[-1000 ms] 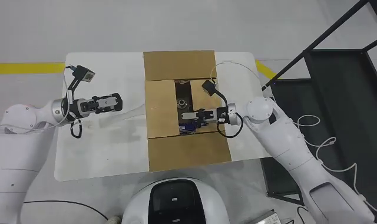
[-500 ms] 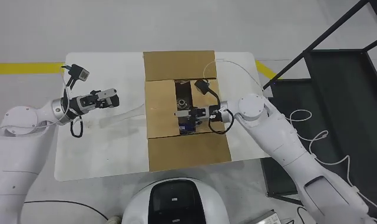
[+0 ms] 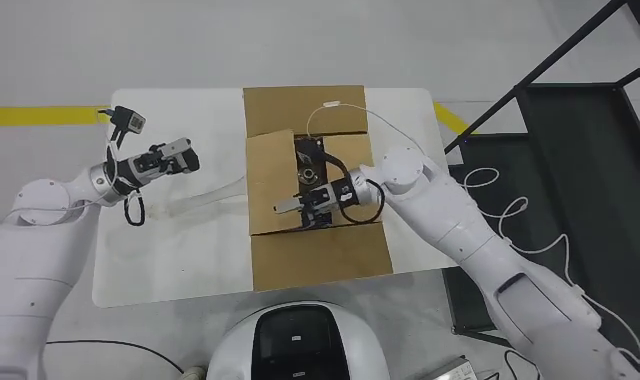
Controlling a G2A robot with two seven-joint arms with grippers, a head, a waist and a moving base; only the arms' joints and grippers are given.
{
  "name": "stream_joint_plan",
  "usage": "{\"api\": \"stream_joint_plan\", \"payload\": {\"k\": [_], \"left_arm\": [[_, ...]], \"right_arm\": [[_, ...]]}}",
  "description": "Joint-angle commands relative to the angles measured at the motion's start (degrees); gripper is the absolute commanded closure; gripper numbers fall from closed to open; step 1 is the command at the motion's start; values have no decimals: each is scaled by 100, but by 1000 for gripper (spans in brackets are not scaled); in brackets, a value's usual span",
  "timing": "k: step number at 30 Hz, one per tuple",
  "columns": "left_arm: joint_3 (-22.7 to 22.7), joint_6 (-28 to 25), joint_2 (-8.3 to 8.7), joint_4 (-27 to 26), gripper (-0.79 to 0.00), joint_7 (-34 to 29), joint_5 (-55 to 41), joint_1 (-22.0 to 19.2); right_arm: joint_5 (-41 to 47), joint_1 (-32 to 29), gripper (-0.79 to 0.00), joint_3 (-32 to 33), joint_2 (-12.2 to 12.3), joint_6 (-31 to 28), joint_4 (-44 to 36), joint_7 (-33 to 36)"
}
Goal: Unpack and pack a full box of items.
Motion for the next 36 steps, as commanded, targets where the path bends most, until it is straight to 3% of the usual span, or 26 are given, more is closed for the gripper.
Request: {"api": "stream_joint_plan", "payload": {"k": [1, 4, 10, 17, 21, 28, 36], "left_arm": [[-101, -53, 10, -147, -785, -22, -138, 34], [-277, -112, 27, -299, -785, 88, -274, 84], [-551, -223, 48, -726, -785, 240, -539, 317], [-879, -217, 91, -1071, -785, 335, -651, 649], [-811, -59, 77, -1101, -785, 331, -526, 717], [-180, 181, -59, -670, -785, 522, 139, 449], [609, 323, -291, 24, -785, 747, 781, -37]], "right_arm": [[377, 40, -785, -15, -59, -118, 48, 90], [854, 140, -785, -149, -198, -200, 196, 104], [1063, 407, -785, -738, -621, -428, 534, -666], [225, 644, -785, -1428, -1045, -617, 627, -1514], [-298, 684, -785, -1621, -1168, -452, 704, -1879], [-719, 583, -785, -1456, -1132, -429, 599, -1975], [-946, -3, -785, -452, -659, -376, -302, -1689]]}}
